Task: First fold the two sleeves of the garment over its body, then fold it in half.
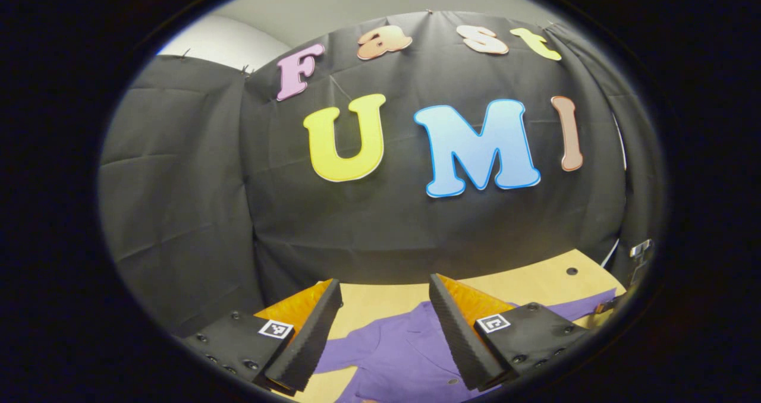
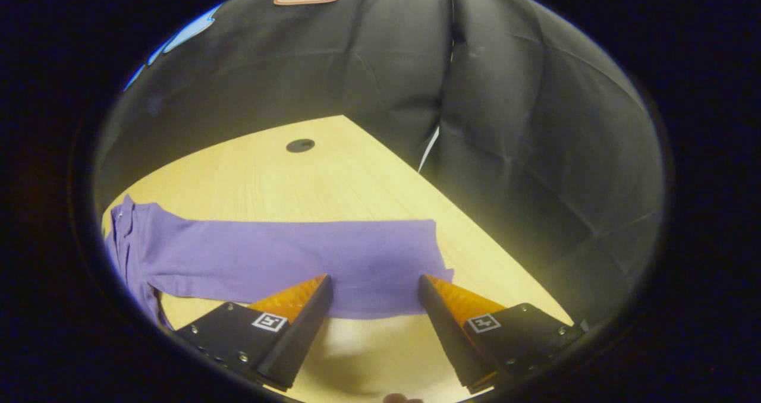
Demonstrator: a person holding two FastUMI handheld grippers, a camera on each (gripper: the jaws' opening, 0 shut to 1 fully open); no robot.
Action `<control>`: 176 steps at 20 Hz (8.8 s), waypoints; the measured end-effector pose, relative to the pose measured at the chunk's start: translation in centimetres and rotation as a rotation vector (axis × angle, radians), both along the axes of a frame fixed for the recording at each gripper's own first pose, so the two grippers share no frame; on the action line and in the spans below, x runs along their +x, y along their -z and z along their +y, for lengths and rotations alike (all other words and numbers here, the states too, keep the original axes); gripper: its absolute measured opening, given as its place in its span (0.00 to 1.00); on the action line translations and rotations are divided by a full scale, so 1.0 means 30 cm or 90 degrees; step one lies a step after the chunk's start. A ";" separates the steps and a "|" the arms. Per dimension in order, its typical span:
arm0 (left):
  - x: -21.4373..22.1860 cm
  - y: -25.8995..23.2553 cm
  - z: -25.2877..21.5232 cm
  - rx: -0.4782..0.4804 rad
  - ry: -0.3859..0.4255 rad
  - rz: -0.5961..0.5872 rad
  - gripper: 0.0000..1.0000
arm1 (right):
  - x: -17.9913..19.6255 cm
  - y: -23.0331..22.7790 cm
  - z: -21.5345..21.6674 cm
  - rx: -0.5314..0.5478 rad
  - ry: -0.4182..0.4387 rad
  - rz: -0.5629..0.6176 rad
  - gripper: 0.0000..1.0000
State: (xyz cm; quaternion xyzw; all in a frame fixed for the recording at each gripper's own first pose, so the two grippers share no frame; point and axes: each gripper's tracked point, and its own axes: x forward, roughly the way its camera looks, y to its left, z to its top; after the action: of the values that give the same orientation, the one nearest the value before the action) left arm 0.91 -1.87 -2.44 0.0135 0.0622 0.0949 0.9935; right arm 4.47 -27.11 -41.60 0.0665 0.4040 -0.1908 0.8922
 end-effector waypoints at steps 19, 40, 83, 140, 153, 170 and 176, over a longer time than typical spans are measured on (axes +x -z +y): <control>0.000 0.044 0.006 -0.013 0.011 0.011 1.00 | 0.043 -0.020 0.083 0.123 0.066 0.007 0.03; -0.133 0.121 0.391 -0.006 -0.007 0.008 1.00 | 0.082 -0.420 0.120 0.259 -0.182 -0.146 0.02; -0.277 1.066 1.228 -0.132 -0.204 0.195 0.98 | 0.090 -0.397 0.236 0.180 -0.566 0.030 0.53; 0.261 1.090 0.659 -0.138 -0.073 0.261 0.07 | -0.173 -0.435 -0.714 0.225 -0.265 0.009 0.63; 0.532 0.953 -0.064 -0.092 0.144 0.233 0.07 | -0.295 -0.387 -0.985 0.254 -0.146 0.012 0.63; 0.631 1.083 -0.675 -0.059 0.267 0.290 0.07 | -0.474 -0.329 -1.128 0.245 -0.123 0.055 0.63; 0.616 1.120 -0.745 -0.054 0.306 0.310 0.50 | -0.494 -0.304 -1.092 0.213 -0.175 0.080 0.75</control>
State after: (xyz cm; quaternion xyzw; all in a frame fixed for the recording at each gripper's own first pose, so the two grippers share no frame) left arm 19.40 -24.24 -36.04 0.0083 0.2962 -0.1505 0.9432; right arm -10.36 -59.87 -32.47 0.1456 0.4898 -0.0015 0.8596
